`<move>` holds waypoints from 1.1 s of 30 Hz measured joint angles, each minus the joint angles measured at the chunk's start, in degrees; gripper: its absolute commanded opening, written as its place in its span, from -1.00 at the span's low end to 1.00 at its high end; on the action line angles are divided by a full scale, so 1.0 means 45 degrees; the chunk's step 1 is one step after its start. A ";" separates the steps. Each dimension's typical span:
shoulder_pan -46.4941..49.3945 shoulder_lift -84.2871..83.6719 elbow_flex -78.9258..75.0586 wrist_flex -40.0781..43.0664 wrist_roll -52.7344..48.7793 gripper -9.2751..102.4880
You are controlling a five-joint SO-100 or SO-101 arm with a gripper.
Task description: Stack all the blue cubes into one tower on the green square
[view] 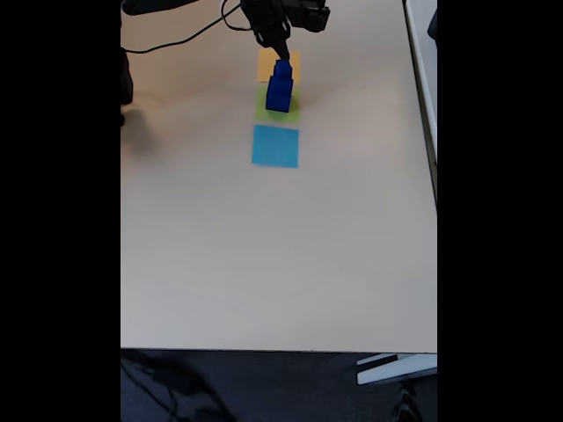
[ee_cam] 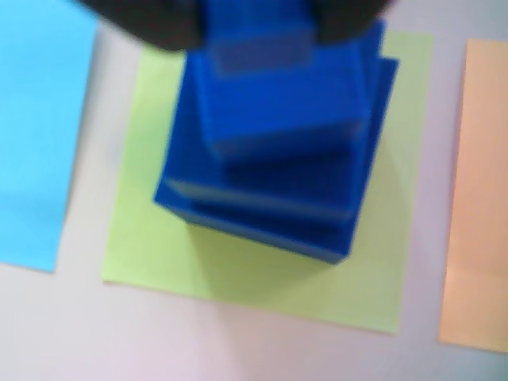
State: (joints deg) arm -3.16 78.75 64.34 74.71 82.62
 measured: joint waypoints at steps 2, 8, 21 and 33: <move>0.0020 0.0000 0.0000 0.0000 0.0000 -0.83; 0.0098 0.0000 0.0547 -0.0176 0.0000 -0.83; 0.0078 0.0000 0.0840 -0.0488 0.0039 -0.83; 0.0059 0.0000 0.0840 -0.0488 0.0098 -0.83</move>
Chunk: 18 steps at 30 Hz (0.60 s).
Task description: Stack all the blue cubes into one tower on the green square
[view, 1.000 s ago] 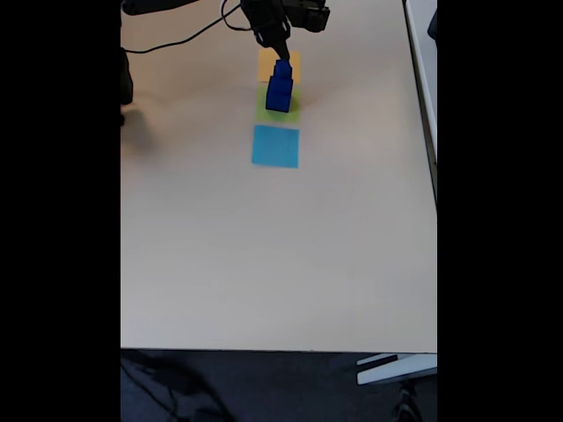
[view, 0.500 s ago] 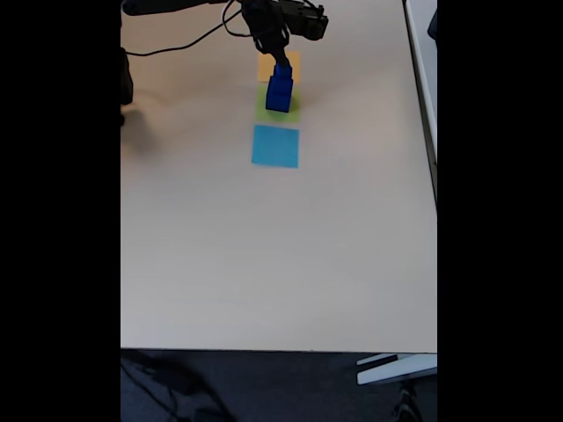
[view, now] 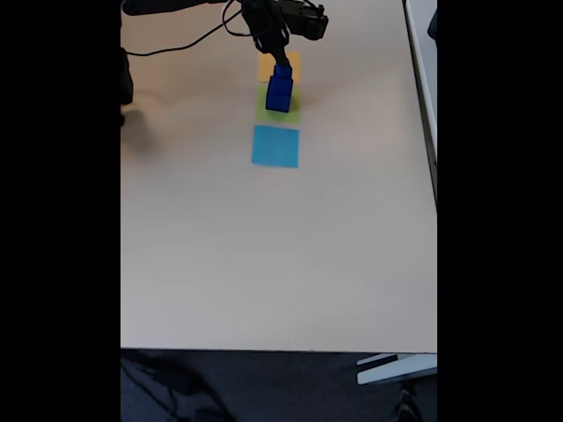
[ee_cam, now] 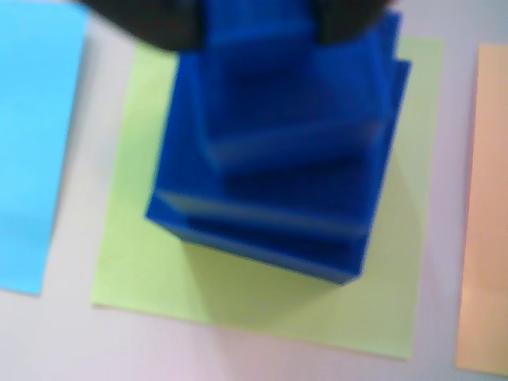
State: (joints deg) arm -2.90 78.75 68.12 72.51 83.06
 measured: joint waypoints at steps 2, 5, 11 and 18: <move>0.0000 0.0000 0.0000 0.0000 0.0020 -0.83; 0.0000 0.0000 0.0000 0.0000 0.0020 -0.83; 0.0000 -0.0098 0.0000 0.0000 0.0059 -0.83; 0.0000 -0.0117 0.0000 0.0000 0.0156 -0.83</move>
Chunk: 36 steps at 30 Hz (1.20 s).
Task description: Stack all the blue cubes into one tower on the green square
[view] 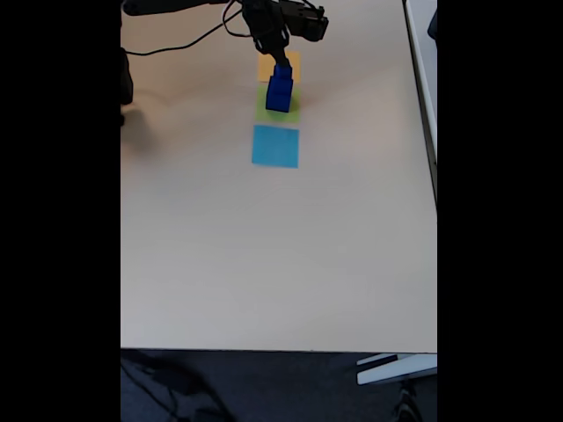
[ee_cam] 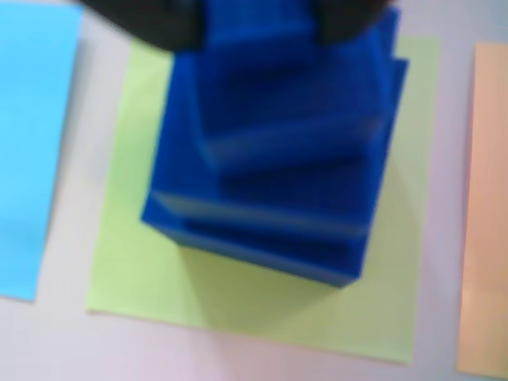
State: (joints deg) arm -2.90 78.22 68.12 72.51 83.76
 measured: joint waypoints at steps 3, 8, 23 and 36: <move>0.0000 0.0000 0.0000 0.0000 0.0000 -0.83; 0.0000 0.0000 0.0000 0.0000 0.0000 -0.83; -0.0195 0.0000 0.0000 0.0000 0.0000 -0.83; -0.0195 0.0000 0.0000 0.0020 0.0000 -0.81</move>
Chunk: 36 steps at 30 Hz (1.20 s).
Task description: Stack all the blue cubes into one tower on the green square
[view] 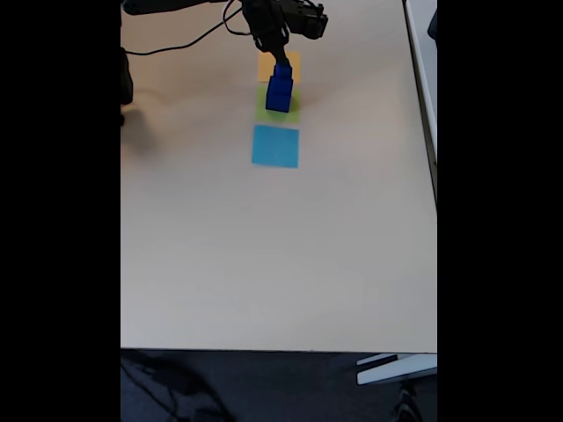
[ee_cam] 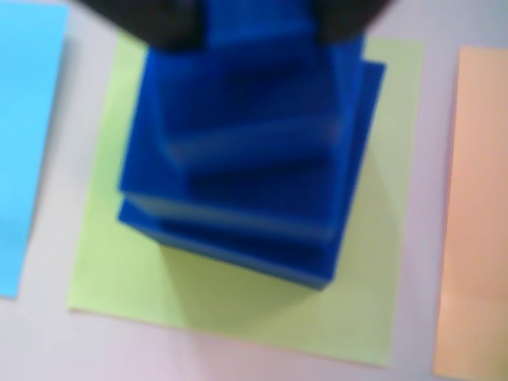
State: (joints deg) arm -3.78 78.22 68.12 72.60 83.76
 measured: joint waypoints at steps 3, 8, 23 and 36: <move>0.0000 0.0000 0.0000 0.0000 0.0000 -0.81; 0.0039 0.0000 0.0000 0.0000 -0.0078 -0.81; 0.0039 -0.0078 -0.0098 0.0000 -0.0098 -0.78; 0.0039 -0.0117 -0.0313 0.0020 -0.0098 -0.76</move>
State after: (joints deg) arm -3.60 77.70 66.71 72.69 83.32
